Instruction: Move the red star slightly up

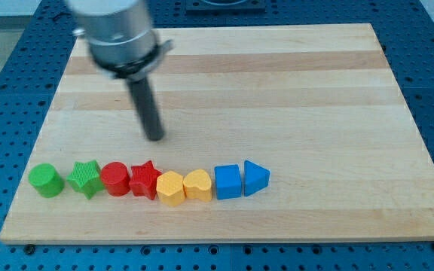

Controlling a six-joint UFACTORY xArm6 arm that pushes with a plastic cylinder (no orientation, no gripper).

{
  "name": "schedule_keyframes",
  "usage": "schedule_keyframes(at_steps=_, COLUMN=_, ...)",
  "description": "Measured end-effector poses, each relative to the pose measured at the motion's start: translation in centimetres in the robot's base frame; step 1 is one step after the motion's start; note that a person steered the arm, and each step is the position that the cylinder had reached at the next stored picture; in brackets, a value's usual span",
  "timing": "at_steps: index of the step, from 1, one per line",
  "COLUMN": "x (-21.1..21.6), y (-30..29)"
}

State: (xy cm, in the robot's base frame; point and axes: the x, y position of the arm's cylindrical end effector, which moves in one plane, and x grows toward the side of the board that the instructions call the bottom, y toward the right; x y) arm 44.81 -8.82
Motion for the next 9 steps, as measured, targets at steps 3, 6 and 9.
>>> schedule_keyframes(at_steps=3, x=0.5, y=28.6)
schedule_keyframes(at_steps=6, x=12.0, y=30.2)
schedule_keyframes(at_steps=9, x=15.1, y=8.7)
